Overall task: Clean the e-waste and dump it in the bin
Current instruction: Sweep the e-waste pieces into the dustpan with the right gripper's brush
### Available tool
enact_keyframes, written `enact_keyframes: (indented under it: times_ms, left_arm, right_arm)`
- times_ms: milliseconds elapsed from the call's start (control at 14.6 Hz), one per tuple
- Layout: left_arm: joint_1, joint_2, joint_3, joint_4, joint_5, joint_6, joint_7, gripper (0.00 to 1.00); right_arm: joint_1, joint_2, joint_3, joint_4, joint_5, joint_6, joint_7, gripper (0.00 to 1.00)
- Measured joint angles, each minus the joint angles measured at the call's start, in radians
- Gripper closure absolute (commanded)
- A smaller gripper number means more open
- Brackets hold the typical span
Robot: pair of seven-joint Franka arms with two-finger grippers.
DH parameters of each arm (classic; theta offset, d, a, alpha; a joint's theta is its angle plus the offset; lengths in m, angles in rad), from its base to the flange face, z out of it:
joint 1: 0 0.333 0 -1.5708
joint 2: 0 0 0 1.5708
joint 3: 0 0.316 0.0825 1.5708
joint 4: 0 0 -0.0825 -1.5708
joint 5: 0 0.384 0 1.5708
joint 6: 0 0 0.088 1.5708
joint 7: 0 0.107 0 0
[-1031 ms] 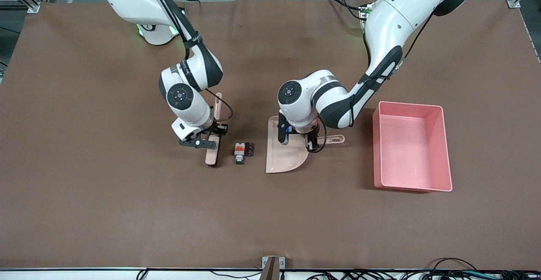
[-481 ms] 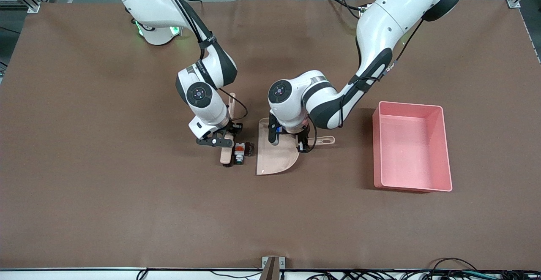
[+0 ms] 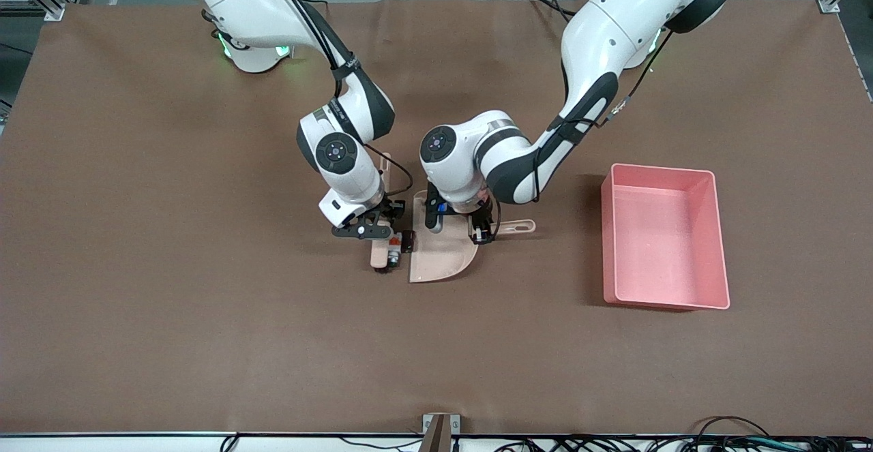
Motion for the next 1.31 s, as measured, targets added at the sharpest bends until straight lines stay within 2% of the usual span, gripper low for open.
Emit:
enact_keyframes:
  times_ms: [344,687,1306]
  left_arm:
    - [-0.003,0.001,0.002,0.002,-0.001,-0.001,0.0,0.92]
    - [-0.004,0.002,0.003,0.004,-0.001,-0.002,0.0,0.92]
    - [-0.004,0.003,0.004,0.004,-0.001,-0.002,-0.001,0.92]
  right_arm:
    - [-0.004,0.001,0.027,0.011,0.009,0.0,-0.033,0.99]
    - [-0.006,0.002,0.044,0.017,0.078,0.002,-0.162,0.99]
    - [-0.005,0.041,0.09,0.043,0.084,0.066,-0.216,0.99]
